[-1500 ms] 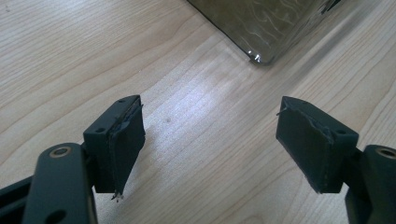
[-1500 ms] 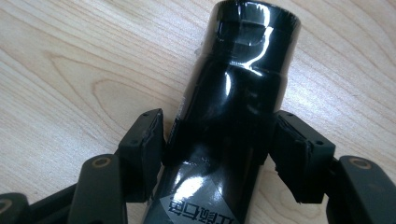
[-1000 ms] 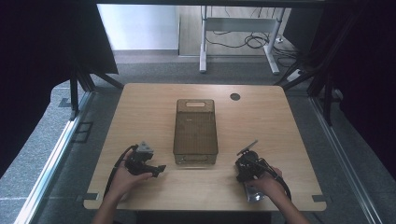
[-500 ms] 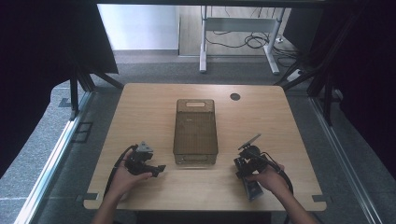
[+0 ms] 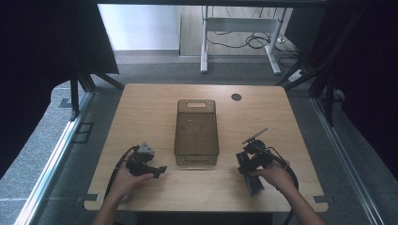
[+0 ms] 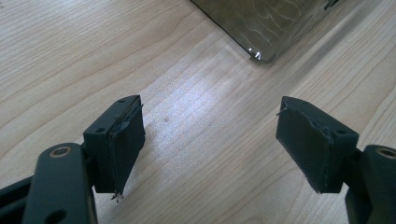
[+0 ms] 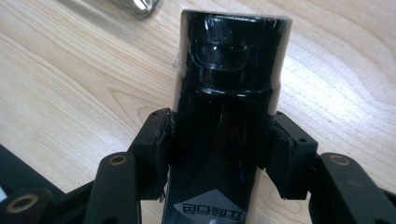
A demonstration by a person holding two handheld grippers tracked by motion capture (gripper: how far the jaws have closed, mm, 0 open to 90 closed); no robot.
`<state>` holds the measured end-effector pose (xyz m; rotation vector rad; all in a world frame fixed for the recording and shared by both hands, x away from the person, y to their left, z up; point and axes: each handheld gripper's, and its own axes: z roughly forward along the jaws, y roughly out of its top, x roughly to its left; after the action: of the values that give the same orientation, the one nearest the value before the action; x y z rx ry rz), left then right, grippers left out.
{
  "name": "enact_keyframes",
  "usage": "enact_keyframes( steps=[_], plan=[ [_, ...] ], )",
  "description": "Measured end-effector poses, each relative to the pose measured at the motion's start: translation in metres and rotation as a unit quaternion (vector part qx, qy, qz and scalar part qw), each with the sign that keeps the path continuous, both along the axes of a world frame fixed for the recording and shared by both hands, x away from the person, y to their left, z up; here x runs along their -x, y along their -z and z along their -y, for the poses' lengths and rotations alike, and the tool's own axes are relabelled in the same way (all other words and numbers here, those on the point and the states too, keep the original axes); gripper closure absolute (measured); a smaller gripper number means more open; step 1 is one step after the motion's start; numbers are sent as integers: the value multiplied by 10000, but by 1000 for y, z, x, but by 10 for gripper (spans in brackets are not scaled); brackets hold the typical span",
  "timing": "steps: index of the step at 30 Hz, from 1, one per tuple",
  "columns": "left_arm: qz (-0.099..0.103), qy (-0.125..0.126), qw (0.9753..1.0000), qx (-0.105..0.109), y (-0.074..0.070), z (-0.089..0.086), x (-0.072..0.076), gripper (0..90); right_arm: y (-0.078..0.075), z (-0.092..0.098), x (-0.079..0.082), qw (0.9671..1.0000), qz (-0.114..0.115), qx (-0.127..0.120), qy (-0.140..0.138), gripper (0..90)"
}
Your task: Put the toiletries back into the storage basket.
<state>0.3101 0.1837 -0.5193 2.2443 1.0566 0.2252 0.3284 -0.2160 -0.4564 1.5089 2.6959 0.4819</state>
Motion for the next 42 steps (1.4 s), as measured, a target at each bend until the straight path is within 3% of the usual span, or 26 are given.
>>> enact_keyframes(
  steps=[10,42],
  plan=[
    [-28,-16,10000,1,1,1,0,240,-20,-1,-6,9994,131,-325,-14,463],
    [-30,23,10000,-16,2,3,0,239,-58,-22,-39,9977,285,-602,-93,466]
  ],
)
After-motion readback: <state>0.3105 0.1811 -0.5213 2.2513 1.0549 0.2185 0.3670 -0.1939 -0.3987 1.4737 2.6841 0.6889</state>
